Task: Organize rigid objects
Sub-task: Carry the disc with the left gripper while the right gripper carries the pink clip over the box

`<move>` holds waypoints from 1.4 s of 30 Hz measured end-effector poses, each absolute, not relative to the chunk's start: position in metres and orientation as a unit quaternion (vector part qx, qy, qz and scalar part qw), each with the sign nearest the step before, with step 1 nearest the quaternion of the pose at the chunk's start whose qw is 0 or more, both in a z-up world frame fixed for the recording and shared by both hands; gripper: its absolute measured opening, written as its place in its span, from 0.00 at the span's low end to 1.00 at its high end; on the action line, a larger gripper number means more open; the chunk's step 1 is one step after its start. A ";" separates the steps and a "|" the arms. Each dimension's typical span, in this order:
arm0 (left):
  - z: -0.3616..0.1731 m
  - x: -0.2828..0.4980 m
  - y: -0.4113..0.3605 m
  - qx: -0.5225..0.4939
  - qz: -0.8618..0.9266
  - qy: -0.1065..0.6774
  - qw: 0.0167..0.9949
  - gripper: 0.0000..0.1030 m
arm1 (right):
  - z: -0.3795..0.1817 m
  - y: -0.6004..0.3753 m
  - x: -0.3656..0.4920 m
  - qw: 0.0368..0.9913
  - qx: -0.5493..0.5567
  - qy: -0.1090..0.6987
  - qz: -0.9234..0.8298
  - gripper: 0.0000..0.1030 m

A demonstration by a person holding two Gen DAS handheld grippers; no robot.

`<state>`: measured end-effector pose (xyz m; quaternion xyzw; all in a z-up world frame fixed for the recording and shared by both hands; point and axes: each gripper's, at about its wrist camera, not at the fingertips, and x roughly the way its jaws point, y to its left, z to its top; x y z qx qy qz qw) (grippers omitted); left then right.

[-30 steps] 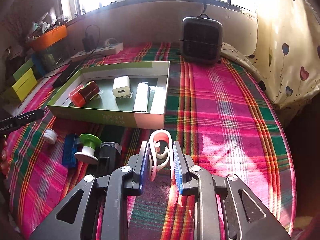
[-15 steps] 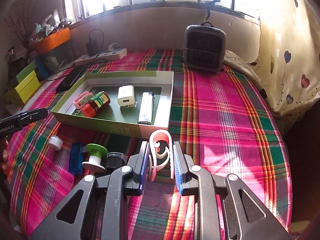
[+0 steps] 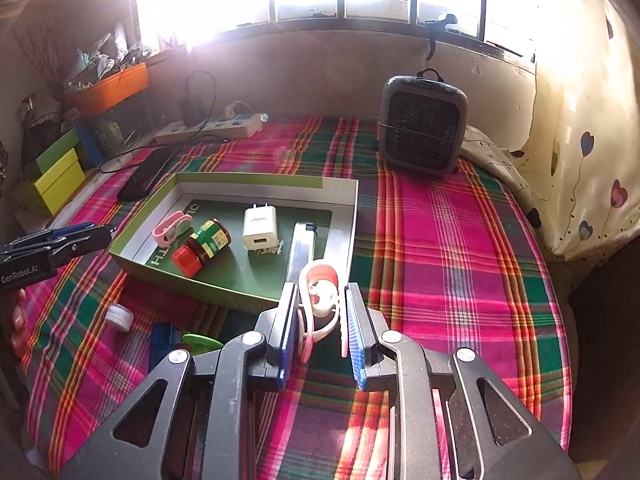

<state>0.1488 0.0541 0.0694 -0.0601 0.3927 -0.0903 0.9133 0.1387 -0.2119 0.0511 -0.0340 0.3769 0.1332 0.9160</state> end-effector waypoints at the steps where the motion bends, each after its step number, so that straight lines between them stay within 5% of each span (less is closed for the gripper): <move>1: 0.070 0.151 0.053 -0.059 -0.092 0.393 0.913 0.47 | 0.052 -0.211 0.141 0.916 -0.034 0.377 0.135 0.24; 42: 0.040 0.241 0.040 -0.075 -0.117 0.421 0.896 0.47 | 0.020 -0.189 0.261 0.888 -0.023 0.431 0.160 0.24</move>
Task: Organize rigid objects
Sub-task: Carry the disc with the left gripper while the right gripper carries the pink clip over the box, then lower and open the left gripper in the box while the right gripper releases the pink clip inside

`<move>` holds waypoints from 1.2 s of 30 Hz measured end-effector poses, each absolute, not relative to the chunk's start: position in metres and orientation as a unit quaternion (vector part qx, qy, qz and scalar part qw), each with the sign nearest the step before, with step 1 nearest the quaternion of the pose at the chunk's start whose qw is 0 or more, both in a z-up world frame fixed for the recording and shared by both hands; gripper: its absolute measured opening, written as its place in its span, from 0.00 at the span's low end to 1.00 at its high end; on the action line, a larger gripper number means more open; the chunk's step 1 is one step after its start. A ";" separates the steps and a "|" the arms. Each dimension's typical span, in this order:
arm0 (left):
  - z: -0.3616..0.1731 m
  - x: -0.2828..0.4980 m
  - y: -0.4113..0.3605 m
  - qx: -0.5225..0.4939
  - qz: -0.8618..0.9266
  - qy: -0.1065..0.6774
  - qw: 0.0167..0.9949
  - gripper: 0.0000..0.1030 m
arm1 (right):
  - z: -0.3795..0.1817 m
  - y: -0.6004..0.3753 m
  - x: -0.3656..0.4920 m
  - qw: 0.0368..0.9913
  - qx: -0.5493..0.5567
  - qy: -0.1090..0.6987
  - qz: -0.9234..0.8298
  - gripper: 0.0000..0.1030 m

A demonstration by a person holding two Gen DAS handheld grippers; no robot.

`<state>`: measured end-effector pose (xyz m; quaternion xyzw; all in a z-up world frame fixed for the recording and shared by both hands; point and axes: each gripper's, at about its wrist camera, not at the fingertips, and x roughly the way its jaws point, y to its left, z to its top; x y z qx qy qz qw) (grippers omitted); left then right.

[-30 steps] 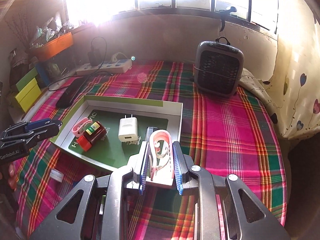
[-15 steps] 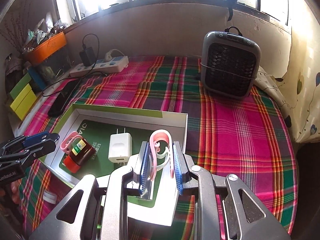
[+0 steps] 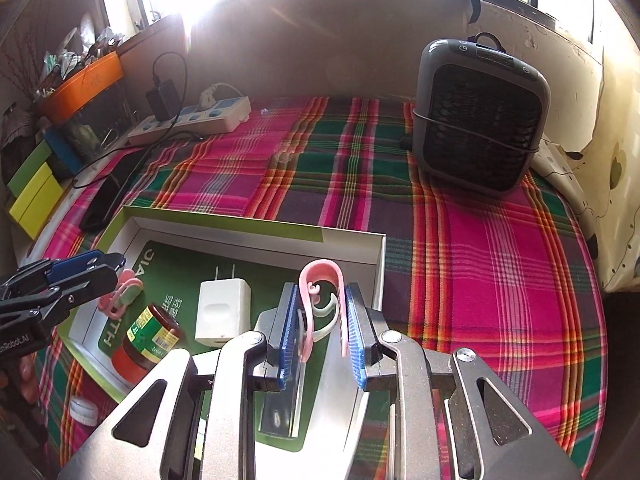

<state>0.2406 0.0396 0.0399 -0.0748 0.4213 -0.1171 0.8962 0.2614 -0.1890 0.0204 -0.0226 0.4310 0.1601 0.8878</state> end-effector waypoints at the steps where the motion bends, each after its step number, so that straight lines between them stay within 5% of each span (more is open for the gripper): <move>1: 0.039 0.242 0.039 -0.073 -0.118 0.422 0.896 0.47 | 0.020 -0.188 0.262 0.887 -0.023 0.432 0.160 0.24; 36: 0.025 0.258 0.029 -0.055 -0.115 0.437 0.890 0.47 | 0.008 -0.178 0.272 0.883 -0.023 0.437 0.170 0.24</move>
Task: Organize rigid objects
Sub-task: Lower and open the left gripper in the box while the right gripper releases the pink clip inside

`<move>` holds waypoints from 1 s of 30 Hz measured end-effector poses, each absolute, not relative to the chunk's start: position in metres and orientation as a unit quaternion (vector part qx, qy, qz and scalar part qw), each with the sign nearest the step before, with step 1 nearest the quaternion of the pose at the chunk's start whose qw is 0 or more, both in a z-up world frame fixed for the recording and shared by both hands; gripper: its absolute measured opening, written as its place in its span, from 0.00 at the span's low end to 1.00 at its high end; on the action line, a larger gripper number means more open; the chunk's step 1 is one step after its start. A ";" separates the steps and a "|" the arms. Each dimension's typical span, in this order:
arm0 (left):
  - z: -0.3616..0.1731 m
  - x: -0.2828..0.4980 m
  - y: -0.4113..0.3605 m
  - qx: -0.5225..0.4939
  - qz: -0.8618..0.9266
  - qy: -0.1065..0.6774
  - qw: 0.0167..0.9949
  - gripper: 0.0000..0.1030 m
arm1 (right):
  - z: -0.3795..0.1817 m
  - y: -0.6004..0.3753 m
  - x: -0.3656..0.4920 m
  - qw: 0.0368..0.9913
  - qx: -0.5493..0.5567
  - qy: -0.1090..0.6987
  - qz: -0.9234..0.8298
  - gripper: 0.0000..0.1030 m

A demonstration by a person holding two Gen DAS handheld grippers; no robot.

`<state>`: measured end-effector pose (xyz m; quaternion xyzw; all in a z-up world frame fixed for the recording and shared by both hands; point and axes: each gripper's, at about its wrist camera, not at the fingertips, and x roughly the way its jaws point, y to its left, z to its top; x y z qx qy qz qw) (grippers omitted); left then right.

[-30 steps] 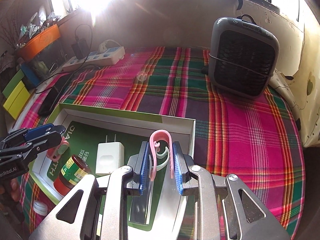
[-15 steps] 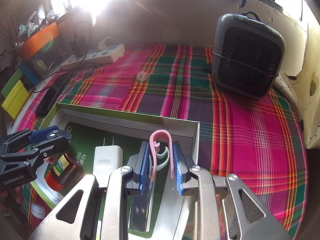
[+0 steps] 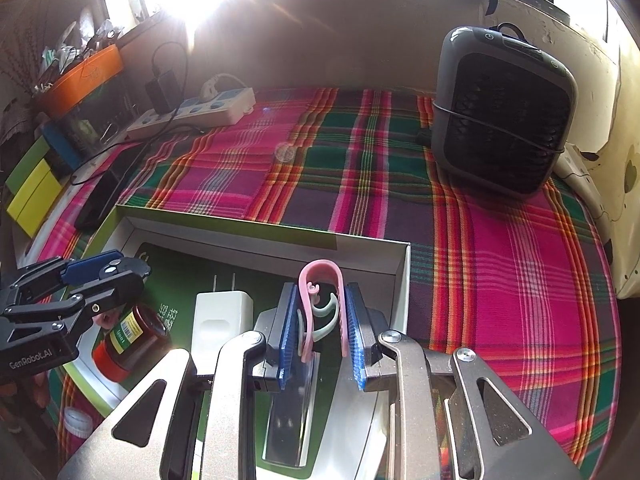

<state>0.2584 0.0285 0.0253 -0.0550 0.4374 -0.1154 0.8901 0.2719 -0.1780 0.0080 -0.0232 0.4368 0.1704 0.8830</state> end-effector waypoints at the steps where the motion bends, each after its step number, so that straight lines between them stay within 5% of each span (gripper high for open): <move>1: 0.025 0.258 0.028 -0.055 -0.115 0.437 0.890 0.47 | 0.008 -0.178 0.272 0.883 -0.022 0.436 0.170 0.24; 10: 0.026 0.258 0.028 -0.052 -0.111 0.439 0.890 0.47 | 0.009 -0.182 0.272 0.885 -0.014 0.435 0.168 0.24; 30: 0.032 0.245 0.026 -0.046 -0.099 0.437 0.893 0.47 | 0.019 -0.179 0.257 0.892 -0.013 0.419 0.172 0.47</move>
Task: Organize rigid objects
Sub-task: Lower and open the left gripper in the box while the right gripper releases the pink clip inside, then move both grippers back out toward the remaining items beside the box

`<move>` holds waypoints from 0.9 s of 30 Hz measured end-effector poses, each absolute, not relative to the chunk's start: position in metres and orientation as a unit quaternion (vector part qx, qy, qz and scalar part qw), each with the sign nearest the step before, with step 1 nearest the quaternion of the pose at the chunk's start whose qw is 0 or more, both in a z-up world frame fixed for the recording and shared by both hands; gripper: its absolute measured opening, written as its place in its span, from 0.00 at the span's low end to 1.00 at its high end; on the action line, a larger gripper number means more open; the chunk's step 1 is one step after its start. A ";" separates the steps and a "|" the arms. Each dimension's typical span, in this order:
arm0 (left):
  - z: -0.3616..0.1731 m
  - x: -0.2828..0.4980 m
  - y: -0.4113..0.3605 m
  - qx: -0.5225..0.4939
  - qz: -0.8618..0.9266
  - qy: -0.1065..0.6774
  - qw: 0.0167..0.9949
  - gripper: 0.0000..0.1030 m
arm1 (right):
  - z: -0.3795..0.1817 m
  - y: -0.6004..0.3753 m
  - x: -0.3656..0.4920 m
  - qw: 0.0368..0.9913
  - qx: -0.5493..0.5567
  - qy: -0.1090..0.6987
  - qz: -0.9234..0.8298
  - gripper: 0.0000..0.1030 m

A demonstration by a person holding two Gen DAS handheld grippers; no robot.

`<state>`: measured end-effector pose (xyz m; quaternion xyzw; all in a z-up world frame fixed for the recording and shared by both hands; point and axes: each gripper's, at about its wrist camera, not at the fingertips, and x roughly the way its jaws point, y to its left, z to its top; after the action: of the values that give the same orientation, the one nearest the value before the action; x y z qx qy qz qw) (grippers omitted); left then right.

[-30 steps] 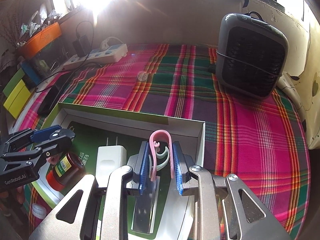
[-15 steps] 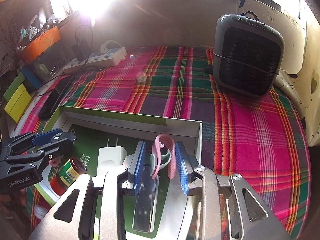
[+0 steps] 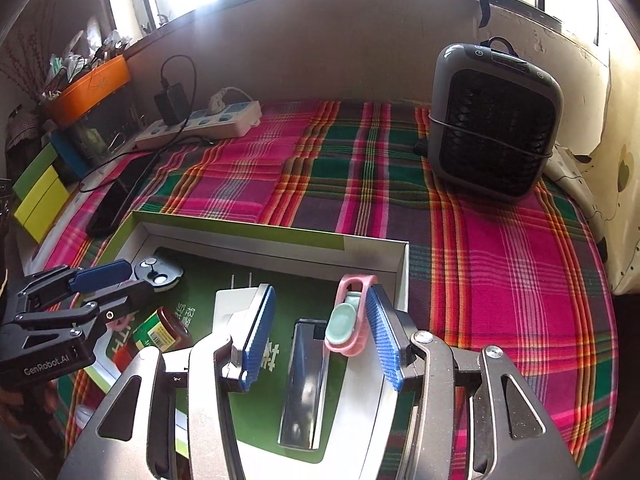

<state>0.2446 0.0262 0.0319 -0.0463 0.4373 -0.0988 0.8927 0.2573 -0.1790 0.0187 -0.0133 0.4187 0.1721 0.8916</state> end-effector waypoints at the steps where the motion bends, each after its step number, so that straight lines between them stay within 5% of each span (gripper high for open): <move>1: 0.033 0.243 0.026 -0.045 -0.098 0.437 0.893 0.47 | 0.019 -0.179 0.256 0.892 -0.012 0.418 0.172 0.47; 27: 0.057 0.193 0.022 -0.020 -0.085 0.413 0.907 0.48 | 0.034 -0.189 0.212 0.900 0.002 0.404 0.163 0.47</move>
<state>0.1929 0.0222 0.0573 -0.0197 0.4127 -0.0851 0.9067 0.2123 -0.1885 0.0339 0.0017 0.4039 0.1630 0.9002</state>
